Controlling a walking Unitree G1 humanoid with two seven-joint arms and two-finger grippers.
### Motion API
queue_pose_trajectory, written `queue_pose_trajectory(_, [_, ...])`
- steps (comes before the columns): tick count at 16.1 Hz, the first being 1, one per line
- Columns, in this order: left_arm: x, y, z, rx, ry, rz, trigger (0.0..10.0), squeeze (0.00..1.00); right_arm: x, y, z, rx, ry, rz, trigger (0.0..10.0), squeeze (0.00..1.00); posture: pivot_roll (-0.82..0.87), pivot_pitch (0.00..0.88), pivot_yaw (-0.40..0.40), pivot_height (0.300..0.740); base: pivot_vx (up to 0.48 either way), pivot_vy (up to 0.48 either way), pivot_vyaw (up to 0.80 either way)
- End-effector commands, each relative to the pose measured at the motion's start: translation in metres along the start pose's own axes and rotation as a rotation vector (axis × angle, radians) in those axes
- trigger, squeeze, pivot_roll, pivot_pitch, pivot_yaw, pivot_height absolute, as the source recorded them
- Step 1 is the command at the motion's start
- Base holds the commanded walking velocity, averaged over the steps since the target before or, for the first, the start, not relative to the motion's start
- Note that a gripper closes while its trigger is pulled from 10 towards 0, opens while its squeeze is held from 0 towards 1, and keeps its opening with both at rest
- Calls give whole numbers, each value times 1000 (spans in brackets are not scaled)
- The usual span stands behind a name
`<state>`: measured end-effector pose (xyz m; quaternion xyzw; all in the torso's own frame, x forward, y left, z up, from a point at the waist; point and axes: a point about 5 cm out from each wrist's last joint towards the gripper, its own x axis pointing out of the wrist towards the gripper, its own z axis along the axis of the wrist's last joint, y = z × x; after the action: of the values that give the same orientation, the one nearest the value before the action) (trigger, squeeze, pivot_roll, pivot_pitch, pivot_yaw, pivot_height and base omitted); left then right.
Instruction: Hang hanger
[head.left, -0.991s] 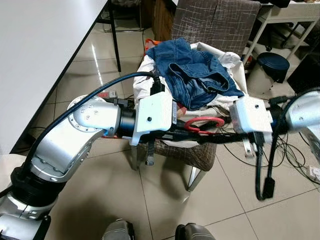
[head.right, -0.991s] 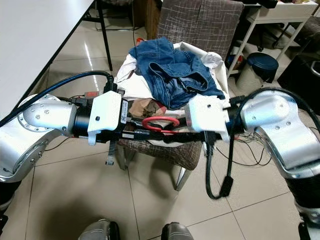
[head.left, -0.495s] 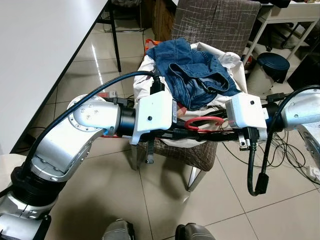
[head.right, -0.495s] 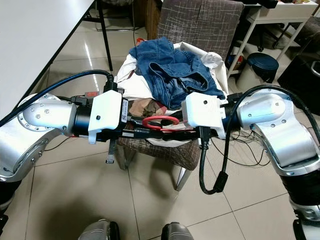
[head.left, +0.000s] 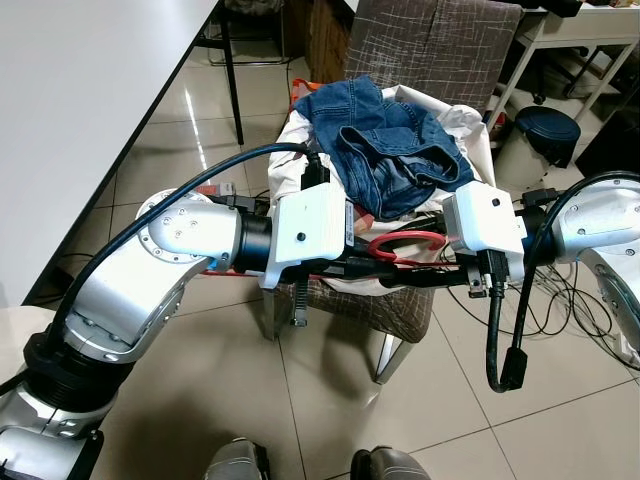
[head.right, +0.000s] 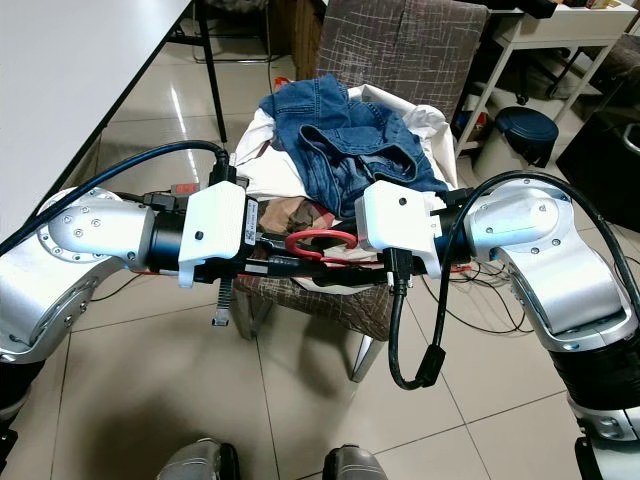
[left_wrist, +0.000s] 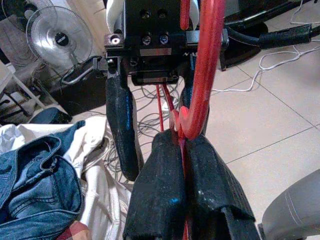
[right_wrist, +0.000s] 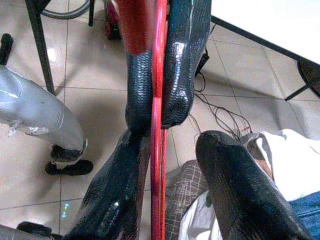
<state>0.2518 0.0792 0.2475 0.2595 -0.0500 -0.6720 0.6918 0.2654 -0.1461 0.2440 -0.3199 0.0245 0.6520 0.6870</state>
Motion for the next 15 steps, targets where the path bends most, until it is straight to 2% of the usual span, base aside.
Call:
queue_pose_trajectory(1, [7,-1,21,99,-86,-46,10000,0,5,0,4,-30,14,22,10000,0,-96,87,-42,740,0,0,0])
queue_pose_trajectory(2, [7,-1,22,99,-87,-46,10000,0,4,1,2,-29,23,28,4588,0,-96,86,-42,740,0,0,0])
queue_pose_trajectory(3, [7,-1,22,99,-88,-46,10000,0,4,1,1,-27,27,30,0,0,-95,86,-42,740,0,0,0])
queue_pose_trajectory(11, [7,-1,22,98,-90,-48,10000,0,3,3,0,-28,35,45,0,0,-96,76,-38,740,0,0,0])
queue_pose_trajectory(14, [5,2,22,69,-105,-26,10000,0,2,4,-1,-28,41,48,0,0,-96,74,-39,740,0,0,0])
queue_pose_trajectory(15, [4,5,22,36,-115,-11,10000,1000,1,4,-2,-28,49,48,0,0,-97,74,-39,740,0,0,0])
